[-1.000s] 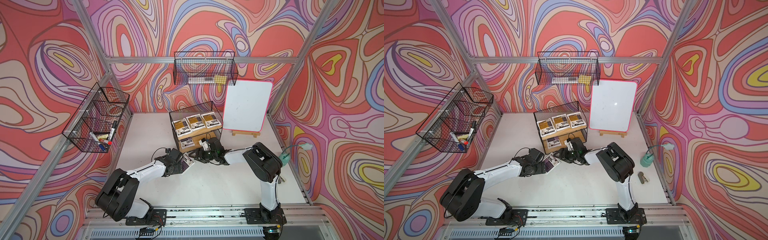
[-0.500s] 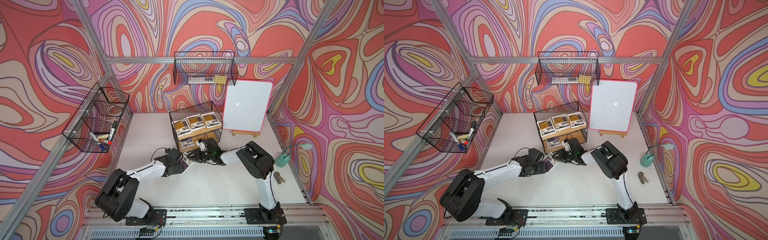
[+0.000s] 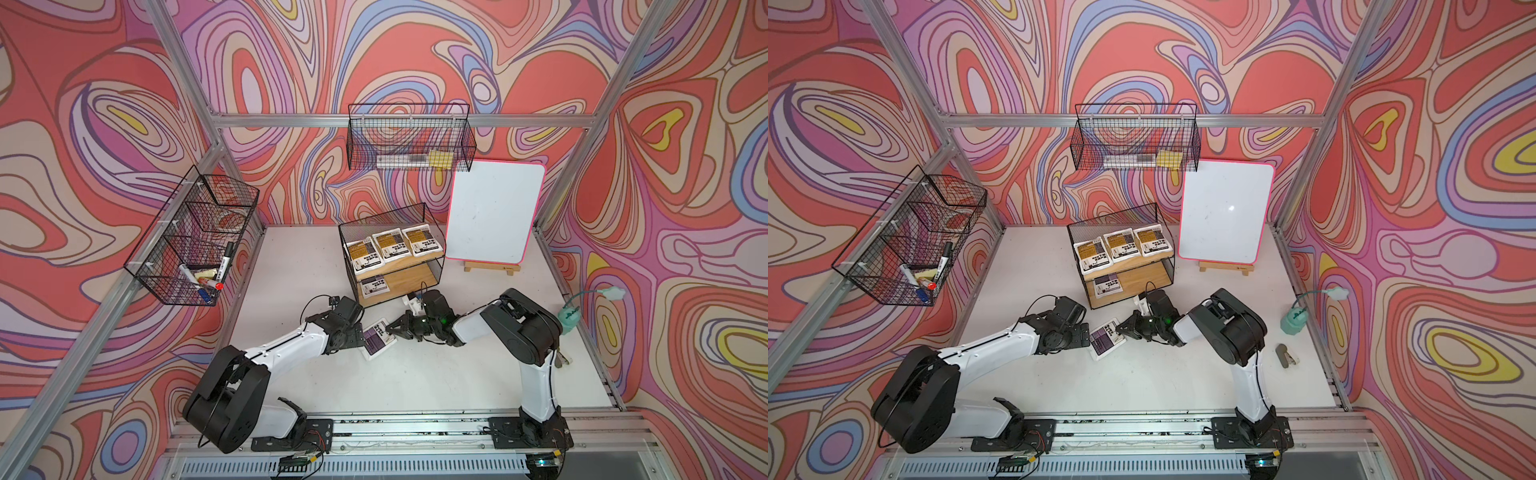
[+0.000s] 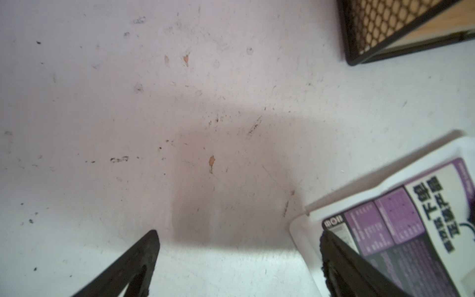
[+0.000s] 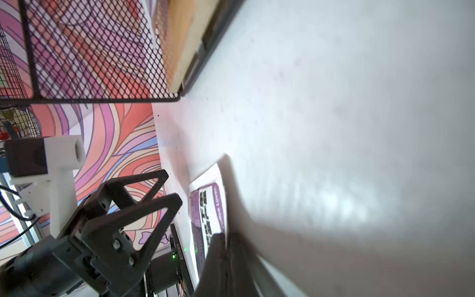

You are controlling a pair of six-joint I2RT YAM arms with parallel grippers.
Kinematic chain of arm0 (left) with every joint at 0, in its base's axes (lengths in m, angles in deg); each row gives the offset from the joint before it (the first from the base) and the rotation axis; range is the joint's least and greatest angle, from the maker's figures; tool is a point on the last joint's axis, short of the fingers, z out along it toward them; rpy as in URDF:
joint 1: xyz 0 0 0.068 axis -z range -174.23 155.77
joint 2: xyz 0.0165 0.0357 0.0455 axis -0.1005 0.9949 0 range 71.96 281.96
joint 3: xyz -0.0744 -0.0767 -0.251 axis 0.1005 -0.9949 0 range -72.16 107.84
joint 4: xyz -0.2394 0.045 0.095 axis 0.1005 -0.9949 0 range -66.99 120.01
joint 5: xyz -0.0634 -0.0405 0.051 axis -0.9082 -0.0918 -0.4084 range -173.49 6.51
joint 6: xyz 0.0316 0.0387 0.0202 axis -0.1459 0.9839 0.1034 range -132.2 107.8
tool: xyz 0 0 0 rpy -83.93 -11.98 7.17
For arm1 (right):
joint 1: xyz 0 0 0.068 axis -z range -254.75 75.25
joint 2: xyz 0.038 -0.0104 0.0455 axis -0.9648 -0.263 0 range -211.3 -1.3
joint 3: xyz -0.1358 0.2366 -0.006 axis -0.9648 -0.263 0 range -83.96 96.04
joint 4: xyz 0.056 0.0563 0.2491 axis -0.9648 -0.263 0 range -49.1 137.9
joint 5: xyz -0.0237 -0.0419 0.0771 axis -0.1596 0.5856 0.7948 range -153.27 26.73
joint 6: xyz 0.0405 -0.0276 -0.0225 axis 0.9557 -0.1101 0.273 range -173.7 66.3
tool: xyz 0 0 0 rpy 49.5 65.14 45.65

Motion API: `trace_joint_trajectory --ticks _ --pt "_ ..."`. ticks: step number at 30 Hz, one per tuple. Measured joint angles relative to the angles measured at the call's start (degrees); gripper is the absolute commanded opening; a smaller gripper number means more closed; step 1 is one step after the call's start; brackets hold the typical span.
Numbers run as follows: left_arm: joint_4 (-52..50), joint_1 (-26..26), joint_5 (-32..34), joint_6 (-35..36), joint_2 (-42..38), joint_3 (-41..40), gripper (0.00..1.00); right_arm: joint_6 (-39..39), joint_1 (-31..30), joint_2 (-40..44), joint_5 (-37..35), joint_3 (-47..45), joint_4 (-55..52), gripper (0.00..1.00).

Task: Place the bagged coffee beans on the shelf by color
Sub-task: Pick up the bagged coffee beans at the center of the board, then place the bagged coffee beans on the shelf.

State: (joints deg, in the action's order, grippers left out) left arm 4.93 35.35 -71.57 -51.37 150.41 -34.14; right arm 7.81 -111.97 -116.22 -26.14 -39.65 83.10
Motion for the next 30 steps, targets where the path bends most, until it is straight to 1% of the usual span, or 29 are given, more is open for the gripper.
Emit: trace_joint_trajectory --ticks 6,14,20,26,30 --pt "-1.2 0.0 -0.5 0.2 -2.1 1.1 0.99 4.3 0.0 8.0 -5.5 -10.5 1.6 0.0" --pt "-2.8 0.0 -1.6 0.2 -3.9 2.8 0.99 10.4 0.2 16.7 -15.7 -16.5 0.4 0.0" --pt "-3.4 0.0 -2.4 0.1 -5.6 3.7 0.99 15.5 0.2 24.2 -23.8 -19.2 1.3 0.0" --pt "-4.3 0.0 -2.7 0.1 -6.4 4.7 0.99 18.6 0.4 30.9 -32.5 -19.4 0.9 0.0" --pt "-4.9 0.0 -2.8 -0.1 -6.9 5.4 0.99 20.3 0.4 32.4 -39.2 -18.9 -0.7 0.0"
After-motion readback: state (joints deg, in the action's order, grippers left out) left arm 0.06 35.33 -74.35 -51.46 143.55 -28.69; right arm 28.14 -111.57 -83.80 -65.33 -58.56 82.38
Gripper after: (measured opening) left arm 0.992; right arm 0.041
